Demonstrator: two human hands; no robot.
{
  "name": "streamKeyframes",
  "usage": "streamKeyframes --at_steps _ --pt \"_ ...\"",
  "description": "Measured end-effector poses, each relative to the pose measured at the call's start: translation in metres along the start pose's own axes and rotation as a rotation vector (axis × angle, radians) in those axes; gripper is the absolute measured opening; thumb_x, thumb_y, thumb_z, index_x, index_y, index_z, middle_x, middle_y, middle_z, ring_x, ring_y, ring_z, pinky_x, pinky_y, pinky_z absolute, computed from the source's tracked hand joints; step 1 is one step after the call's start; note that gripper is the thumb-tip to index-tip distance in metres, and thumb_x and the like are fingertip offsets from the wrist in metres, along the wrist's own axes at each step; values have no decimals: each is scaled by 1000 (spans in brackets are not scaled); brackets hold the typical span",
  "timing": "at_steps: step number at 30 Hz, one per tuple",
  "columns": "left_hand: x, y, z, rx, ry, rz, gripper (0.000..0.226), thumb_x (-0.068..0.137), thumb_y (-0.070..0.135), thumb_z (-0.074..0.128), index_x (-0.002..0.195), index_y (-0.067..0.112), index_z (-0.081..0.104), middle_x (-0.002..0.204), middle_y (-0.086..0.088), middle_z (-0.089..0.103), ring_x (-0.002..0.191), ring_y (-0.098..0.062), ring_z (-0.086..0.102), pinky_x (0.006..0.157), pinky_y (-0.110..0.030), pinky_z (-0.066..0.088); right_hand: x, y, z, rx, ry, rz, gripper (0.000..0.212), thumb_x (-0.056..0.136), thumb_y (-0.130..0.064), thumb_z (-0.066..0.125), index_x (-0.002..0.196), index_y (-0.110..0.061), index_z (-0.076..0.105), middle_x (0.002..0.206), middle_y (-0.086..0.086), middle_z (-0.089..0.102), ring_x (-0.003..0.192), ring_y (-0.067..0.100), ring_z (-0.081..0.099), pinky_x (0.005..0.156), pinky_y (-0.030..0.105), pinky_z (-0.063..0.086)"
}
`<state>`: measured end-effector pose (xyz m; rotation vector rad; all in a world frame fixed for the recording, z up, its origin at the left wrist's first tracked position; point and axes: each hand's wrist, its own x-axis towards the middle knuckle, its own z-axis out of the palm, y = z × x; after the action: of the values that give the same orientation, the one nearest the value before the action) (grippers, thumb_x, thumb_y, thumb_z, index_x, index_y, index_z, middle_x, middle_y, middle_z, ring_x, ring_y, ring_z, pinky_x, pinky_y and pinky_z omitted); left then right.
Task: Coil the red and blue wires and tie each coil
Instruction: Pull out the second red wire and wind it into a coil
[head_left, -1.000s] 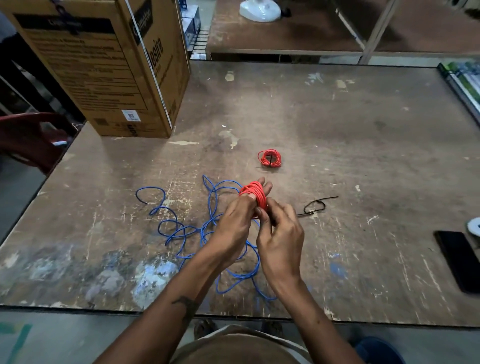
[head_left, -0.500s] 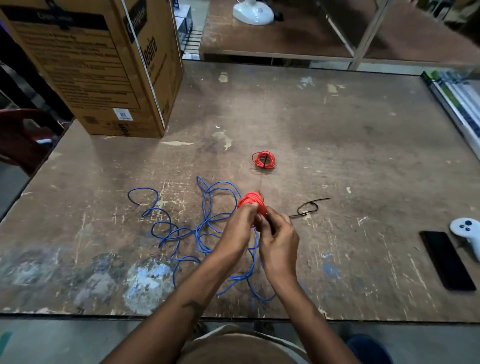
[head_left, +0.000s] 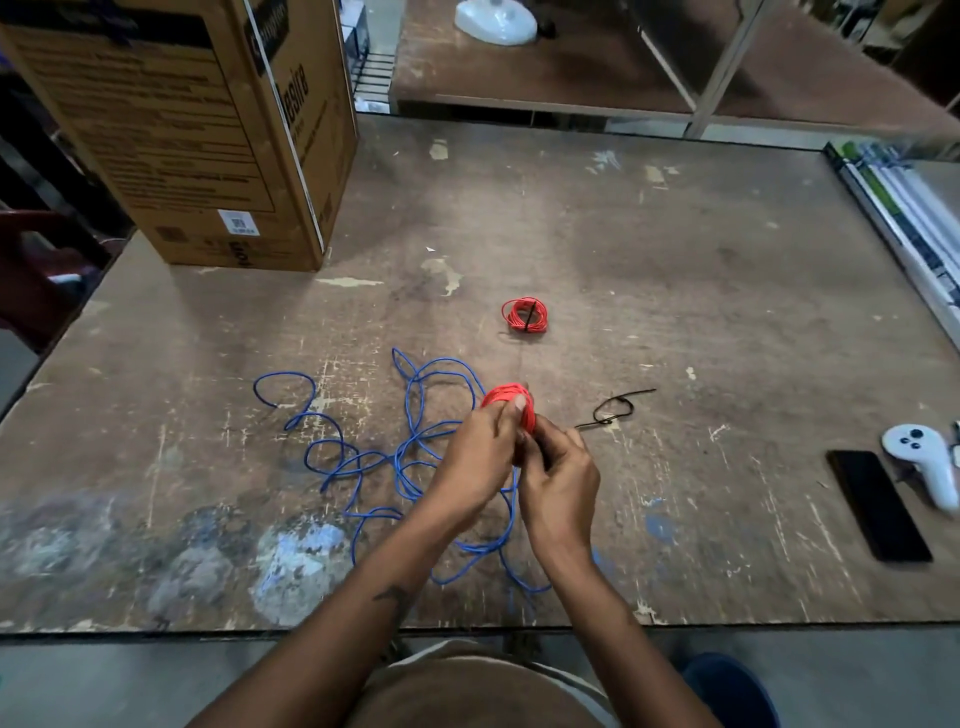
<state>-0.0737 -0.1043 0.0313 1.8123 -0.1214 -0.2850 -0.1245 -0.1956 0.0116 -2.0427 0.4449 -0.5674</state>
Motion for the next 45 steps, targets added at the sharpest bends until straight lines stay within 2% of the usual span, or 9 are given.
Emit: streamKeyframes --at_steps 8,12,16,20,26,32,36,40,45 --pt "-20 9 -2 2 225 114 45 109 45 55 86 9 71 66 2 65 61 -11 53 63 -42 48 -8 -8 13 -7 76 -20 27 101 -11 67 125 -16 79 86 -4 56 73 10 60 70 22 45" --pt "-27 14 -6 -9 -6 17 31 110 28 44 94 11 66 95 -10 67 91 -26 60 92 -50 48 -18 -12 16 25 42 41 29 98 -26 62 119 -19 81 88 0 63 77 10 64 71 18 47" --pt "-16 -3 -24 -452 -55 -137 29 94 37 48 84 12 60 79 -8 54 81 -20 47 80 -40 38 -19 -15 16 -88 47 0 21 98 -12 71 115 -20 82 86 4 64 75 20 66 69 19 44" --pt "-2 -30 -38 -224 -139 -58 57 94 49 56 90 -6 68 83 -19 71 78 -25 62 80 -44 52 -29 -13 24 -146 31 9 25 97 -12 70 116 -24 82 80 -3 55 71 15 59 68 27 39" --pt "-15 -24 -29 86 164 122 40 104 35 63 78 6 71 62 -8 67 56 -14 52 60 -42 52 -30 -12 32 -101 30 55 25 97 -9 70 115 -21 82 80 -9 53 70 11 60 66 17 36" --pt "-22 -8 -15 -247 46 -144 54 88 64 43 87 21 74 93 -1 79 92 -20 70 92 -47 54 -21 -11 8 3 12 28 20 95 -16 78 111 -25 84 77 -1 60 69 10 64 66 21 45" --pt "-10 -20 -4 -327 0 -181 53 89 58 49 94 12 76 100 -21 76 93 -29 69 96 -59 56 -8 0 0 -41 -5 3 16 95 -21 79 109 -26 84 76 4 59 67 10 62 64 18 43" --pt "4 -20 0 -455 -135 -237 47 93 45 63 103 -1 70 95 -24 67 88 -31 62 82 -39 54 -2 19 -8 -69 -46 27 16 96 -23 77 110 -27 84 78 3 60 71 17 64 70 35 52" --pt "-10 -19 29 88 297 93 28 100 32 70 81 13 76 61 0 68 57 -8 52 59 -39 53 9 24 -7 -29 -79 17 18 99 -19 70 109 -26 83 76 0 62 76 16 65 73 38 54"
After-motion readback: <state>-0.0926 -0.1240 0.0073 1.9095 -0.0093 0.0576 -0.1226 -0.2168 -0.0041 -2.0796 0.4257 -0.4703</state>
